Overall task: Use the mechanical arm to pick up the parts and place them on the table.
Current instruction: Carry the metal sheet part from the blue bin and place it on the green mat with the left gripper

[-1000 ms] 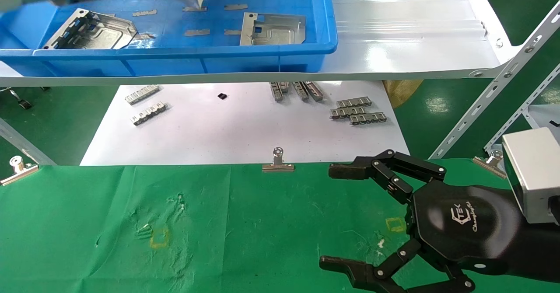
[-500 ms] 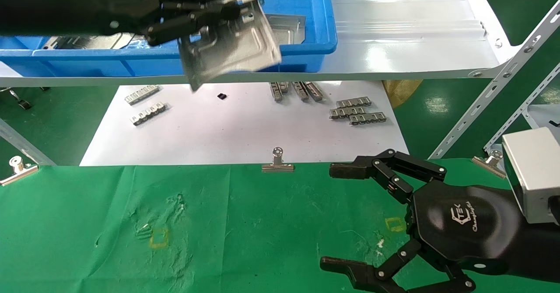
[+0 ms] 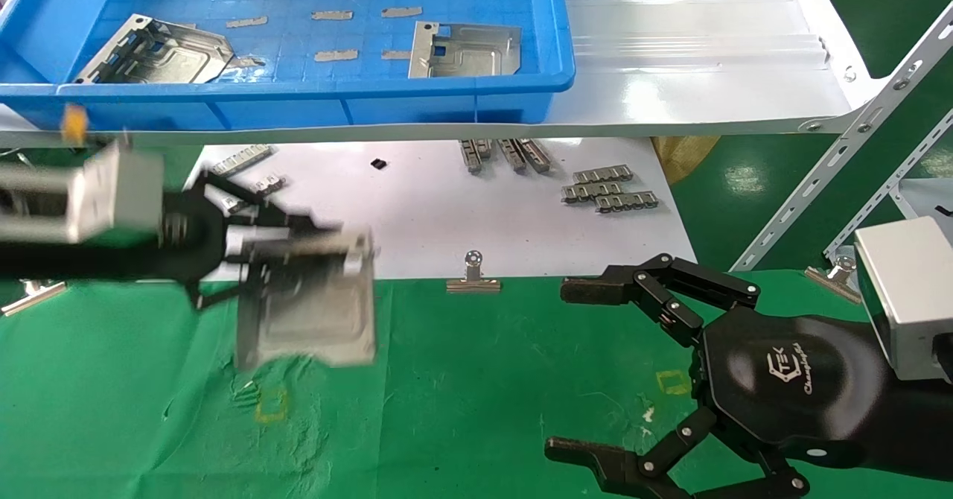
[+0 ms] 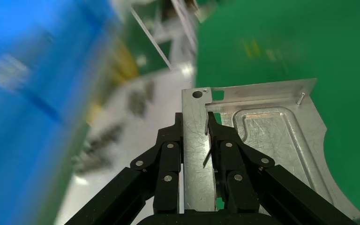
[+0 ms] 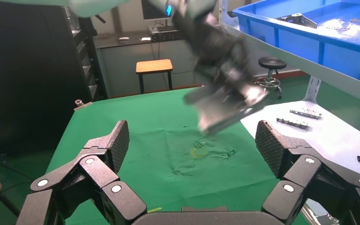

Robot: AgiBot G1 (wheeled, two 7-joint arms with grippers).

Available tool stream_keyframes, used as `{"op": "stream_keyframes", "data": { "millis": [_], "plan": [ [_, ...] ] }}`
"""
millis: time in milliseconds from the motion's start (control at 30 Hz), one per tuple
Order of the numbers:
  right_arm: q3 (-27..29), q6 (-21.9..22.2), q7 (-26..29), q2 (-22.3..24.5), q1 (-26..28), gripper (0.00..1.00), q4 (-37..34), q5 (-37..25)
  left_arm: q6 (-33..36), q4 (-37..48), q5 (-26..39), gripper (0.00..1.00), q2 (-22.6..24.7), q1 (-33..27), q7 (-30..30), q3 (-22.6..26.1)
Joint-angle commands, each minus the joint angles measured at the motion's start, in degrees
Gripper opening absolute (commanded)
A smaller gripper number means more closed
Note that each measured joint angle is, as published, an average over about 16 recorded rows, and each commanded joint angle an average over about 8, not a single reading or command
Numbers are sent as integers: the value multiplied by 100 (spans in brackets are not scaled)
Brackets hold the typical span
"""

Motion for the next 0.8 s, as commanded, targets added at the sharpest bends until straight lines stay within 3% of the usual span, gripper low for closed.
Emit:
{"op": "stream_keyframes", "data": {
  "millis": [33,333,367,633,800],
  "plan": [
    [0,0,0,0,0,100,0,0,-34,-168,-22,0,-189,237,259,196],
    [-1,0,-1,0,0,100,0,1,-172,871,363,0,-104,528,1456,655],
    [-1,0,-1,0,0,100,0,1,-192,986,393,3,-75,530,1553,679],
    [-2,1,-1,1,0,100,0,1,-344,1646,601,99,161,463,2019,816],
    [-2,1,-1,1,1,100,0,2,-396,1901,629,100,236,421,2234,826]
  ]
}}
